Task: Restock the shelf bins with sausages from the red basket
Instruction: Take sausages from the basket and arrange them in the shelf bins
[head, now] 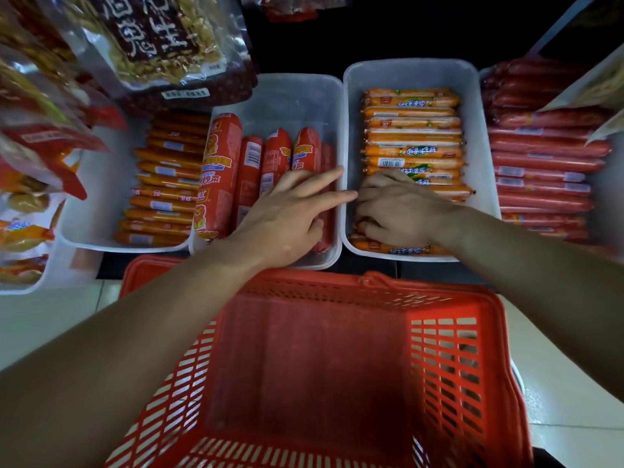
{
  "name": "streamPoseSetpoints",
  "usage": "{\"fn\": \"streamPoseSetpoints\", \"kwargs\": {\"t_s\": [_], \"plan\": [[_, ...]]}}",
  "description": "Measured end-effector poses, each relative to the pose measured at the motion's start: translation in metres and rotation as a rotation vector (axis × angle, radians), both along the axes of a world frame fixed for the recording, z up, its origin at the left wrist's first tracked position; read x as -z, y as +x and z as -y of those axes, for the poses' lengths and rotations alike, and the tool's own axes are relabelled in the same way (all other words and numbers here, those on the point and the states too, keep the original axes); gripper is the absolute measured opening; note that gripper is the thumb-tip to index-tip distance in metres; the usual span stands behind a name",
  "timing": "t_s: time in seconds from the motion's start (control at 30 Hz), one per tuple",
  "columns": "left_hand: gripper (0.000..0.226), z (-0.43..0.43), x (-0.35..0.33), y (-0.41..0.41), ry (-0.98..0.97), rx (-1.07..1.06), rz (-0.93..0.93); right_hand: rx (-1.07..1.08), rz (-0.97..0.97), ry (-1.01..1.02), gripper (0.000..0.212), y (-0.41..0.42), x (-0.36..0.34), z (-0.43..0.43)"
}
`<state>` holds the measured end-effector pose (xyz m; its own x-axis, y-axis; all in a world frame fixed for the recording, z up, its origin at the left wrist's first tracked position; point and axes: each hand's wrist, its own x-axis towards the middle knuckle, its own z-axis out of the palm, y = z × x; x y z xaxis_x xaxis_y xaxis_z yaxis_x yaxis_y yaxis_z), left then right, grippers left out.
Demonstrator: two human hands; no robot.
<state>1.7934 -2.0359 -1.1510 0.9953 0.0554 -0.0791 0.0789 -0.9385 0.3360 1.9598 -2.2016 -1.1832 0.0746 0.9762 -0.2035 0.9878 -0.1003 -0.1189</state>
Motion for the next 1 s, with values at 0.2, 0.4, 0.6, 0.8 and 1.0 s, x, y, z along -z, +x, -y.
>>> {"fn": "streamPoseSetpoints", "kwargs": {"t_s": [0.2,0.4,0.6,0.8,1.0], "plan": [[0.066,0.002,0.001,0.000,-0.024,-0.016,-0.019,0.091,-0.236,-0.101,0.032,-0.003,-0.009,-0.003],[0.070,-0.001,0.001,0.000,-0.036,-0.018,-0.045,0.058,-0.195,-0.154,0.032,0.000,-0.003,-0.005],[0.071,0.000,0.002,0.000,-0.077,-0.045,-0.062,0.112,-0.251,-0.129,0.026,0.007,-0.004,-0.007],[0.070,0.002,-0.002,0.001,-0.087,-0.055,-0.071,0.103,-0.322,-0.207,0.031,-0.007,0.000,-0.005],[0.073,0.000,0.000,0.001,-0.091,-0.056,-0.069,0.068,-0.238,-0.121,0.029,-0.009,0.008,-0.001]]}}
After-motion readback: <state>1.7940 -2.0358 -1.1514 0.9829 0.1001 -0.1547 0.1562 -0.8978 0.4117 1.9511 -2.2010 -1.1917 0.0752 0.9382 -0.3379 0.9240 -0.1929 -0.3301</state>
